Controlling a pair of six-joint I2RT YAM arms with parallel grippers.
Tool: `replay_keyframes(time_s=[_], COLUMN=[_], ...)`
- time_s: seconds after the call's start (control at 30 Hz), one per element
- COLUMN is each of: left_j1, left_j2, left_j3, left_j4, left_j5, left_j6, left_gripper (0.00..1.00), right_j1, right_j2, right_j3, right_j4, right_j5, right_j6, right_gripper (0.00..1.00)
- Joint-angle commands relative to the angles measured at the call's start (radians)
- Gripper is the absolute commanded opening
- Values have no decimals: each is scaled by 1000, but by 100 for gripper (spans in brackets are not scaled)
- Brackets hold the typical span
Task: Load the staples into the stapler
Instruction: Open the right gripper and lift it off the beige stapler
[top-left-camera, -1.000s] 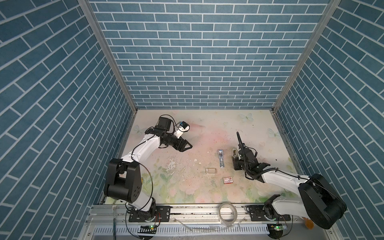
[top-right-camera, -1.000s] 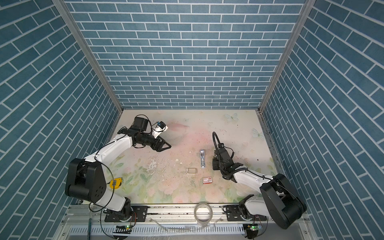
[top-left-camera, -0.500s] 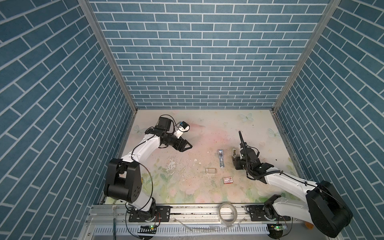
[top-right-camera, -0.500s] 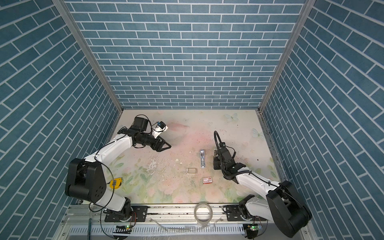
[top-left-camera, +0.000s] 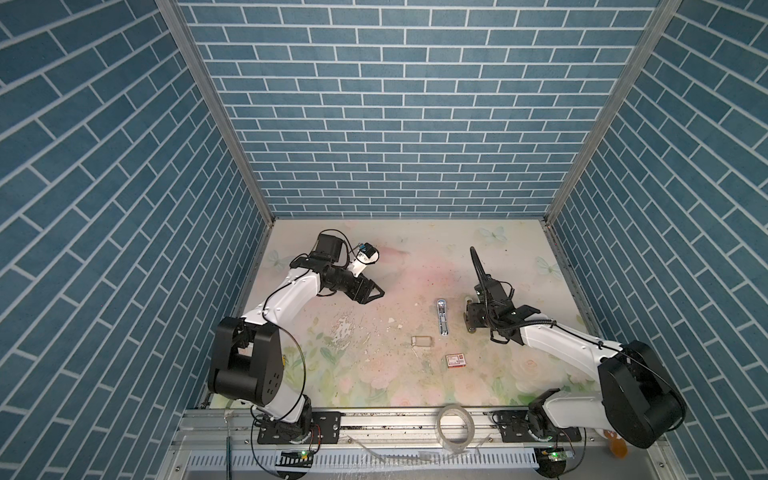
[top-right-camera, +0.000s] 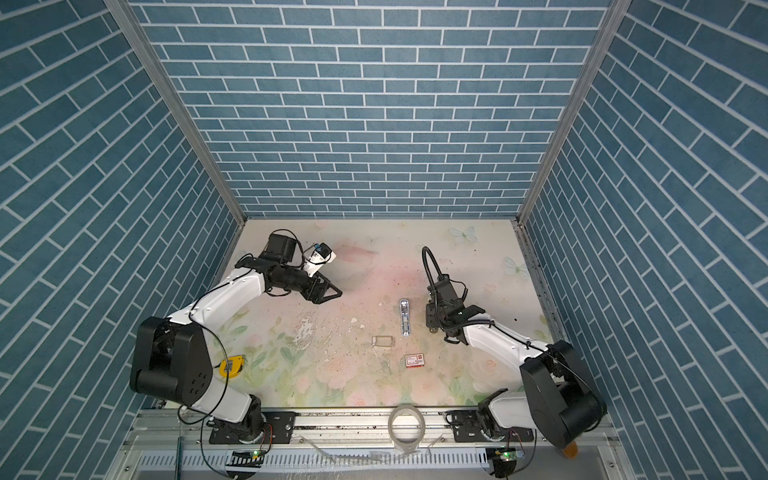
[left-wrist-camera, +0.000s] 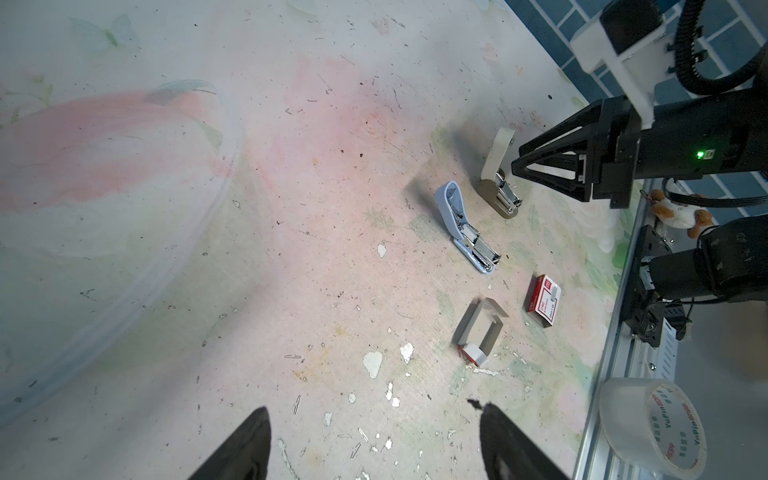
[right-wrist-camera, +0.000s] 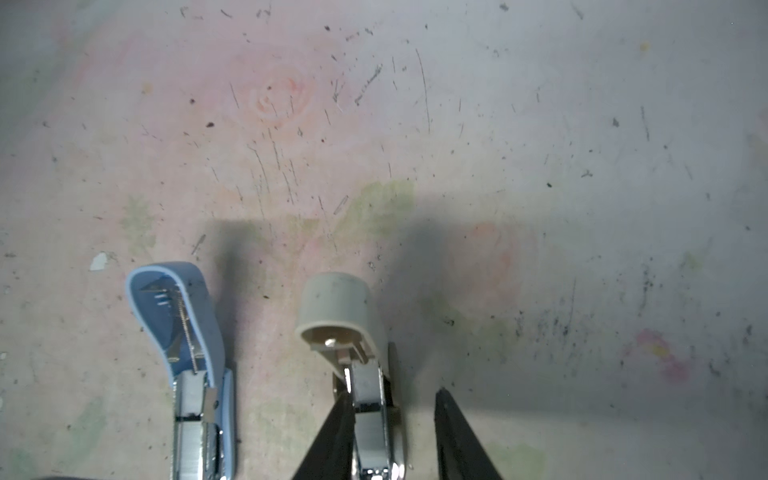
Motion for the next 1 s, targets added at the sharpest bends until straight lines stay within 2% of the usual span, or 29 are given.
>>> replay_keyframes(time_s=[0.0, 0.97], left_j1=[0, -1], left_j2=[-13, -21], left_j3=[-10, -13], left_j4=[-7, -3], left_j5=[13, 12], left_j6=[9, 6], left_gripper=[80, 80], right_j1=[-7, -38], right_j2=[20, 65], right_j3=[18, 10], right_j4=[-18, 1], right_j5=[-12, -64], right_j6=[31, 2], right_gripper=[34, 34])
